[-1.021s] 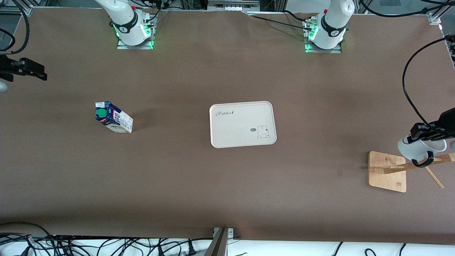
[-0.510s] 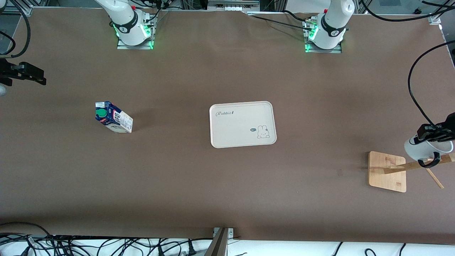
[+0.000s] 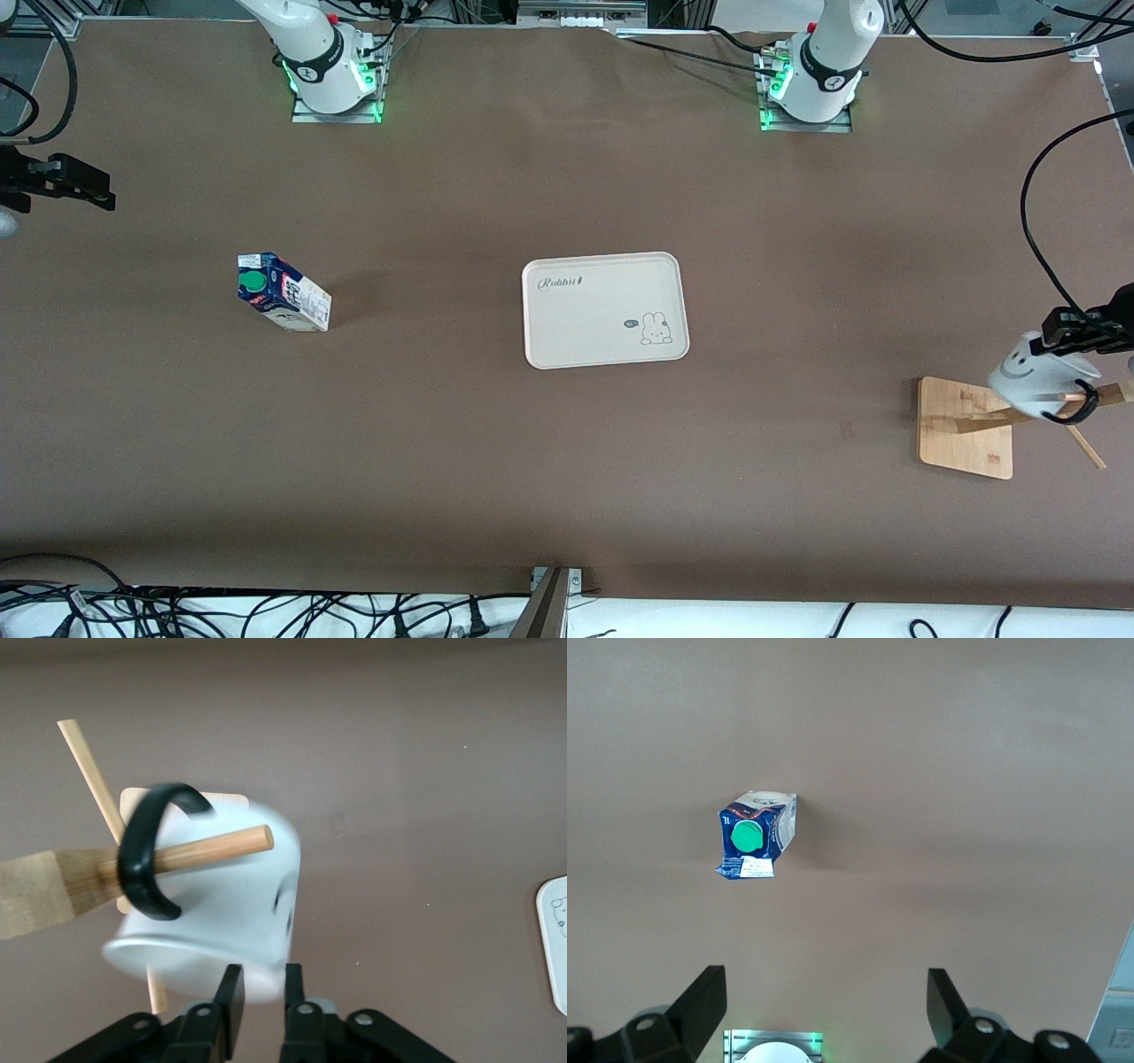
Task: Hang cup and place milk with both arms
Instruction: 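Open the left gripper and release the mug on the peg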
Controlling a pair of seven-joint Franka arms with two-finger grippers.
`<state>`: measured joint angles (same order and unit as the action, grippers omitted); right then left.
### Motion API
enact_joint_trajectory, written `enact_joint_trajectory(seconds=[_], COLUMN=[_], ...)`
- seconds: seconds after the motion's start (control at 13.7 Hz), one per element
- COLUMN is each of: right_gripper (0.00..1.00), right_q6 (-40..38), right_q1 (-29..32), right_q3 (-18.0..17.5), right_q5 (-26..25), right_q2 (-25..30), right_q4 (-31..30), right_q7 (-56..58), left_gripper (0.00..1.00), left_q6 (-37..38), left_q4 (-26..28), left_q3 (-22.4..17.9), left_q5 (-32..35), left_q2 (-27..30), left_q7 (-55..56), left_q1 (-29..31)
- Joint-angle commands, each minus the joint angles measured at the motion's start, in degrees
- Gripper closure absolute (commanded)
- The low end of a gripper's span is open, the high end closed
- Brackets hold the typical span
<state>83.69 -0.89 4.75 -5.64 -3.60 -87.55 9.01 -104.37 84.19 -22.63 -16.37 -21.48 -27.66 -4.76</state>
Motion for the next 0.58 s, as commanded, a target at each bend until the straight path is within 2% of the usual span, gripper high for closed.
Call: enact_joint_trajectory(seconds=[0.0,0.36,0.44,0.51], right_gripper=[0.00,0.00,0.00,0.00], right_q6=[-0.72,-0.37,-0.37,-0.46], right_q1=[0.28,0.10,0.19,0.19], right_q3=[-0.01,-0.10,-0.01,-0.01], right_q5=[0.71,3.35,5.09,5.72], right_q2=[-0.09,-0.44,-0.44,-0.44], right_q4=[1.06,1.06,1.06,1.06], right_q7=[0.49,-0.13,-0.22,-0.31], left_gripper=[0.00,0.00,0.00,0.00], left_q6=[0.57,5.31,6.71,7.60], left_q4=[-0.08,0.96,2.19,3.77], left_q3=[-0.49,-0.05,0.74,3.27], left_q5=[1.34,2.64,4.57,7.55], left_q2=[0.56,5.99,8.19,10.99], left_q7=[-0.65,0.66,2.59,4.61], left_q1=[-0.96,-6.05,-7.10,-7.28])
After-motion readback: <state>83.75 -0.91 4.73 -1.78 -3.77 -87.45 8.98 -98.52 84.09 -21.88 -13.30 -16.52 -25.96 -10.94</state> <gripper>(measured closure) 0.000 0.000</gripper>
